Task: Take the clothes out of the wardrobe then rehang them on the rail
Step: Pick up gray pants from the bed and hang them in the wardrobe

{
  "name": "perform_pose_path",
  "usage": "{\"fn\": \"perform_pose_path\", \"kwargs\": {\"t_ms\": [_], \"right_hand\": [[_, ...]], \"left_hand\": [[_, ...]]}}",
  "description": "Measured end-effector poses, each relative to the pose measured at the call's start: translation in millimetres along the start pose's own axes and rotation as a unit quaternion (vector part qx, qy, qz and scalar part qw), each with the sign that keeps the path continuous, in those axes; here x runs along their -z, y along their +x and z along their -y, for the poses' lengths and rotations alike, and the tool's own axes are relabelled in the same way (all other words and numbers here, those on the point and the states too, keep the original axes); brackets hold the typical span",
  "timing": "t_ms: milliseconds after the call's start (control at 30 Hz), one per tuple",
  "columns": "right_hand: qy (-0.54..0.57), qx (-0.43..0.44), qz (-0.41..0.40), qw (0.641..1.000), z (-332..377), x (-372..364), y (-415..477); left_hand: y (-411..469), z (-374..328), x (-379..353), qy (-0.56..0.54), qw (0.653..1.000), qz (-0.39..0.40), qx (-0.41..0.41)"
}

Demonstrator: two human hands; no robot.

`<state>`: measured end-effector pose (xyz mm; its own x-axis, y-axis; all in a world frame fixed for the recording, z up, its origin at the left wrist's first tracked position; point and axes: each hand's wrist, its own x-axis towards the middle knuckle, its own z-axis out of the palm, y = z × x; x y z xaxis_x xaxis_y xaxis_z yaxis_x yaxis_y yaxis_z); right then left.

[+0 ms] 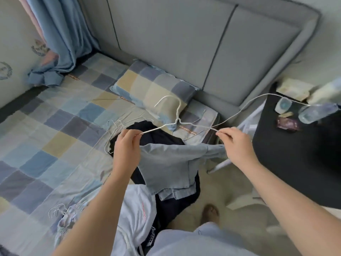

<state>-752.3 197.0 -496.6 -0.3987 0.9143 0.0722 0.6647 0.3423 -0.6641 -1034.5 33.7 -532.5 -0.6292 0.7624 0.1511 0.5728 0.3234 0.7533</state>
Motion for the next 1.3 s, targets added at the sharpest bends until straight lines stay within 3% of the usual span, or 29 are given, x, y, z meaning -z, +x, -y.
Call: {"fn": "perform_pose_path", "kwargs": {"t_ms": [200, 567, 933, 1300], "right_hand": [[0.03, -0.03, -0.106, 0.993, -33.7, 79.2, -80.4], [0.016, -0.154, -0.213, 0.965, -132.6, 211.1, -296.2], [0.002, -0.28, -0.238, 0.93, -213.3, 358.2, -522.8], [-0.013, -0.32, -0.28, 0.905, -240.3, 464.2, -597.2]], "left_hand": [[-31.7, -72.2, -29.8, -0.033, 0.996, 0.041, -0.071], [-151.4, -214.5, -136.3, -0.069, 0.955, 0.186, -0.219], [-352.4, -368.2, -262.3, -0.125, 0.878, 0.353, -0.299], [-506.0, -515.9, -351.5, -0.149, 0.747, 0.483, -0.432]]}}
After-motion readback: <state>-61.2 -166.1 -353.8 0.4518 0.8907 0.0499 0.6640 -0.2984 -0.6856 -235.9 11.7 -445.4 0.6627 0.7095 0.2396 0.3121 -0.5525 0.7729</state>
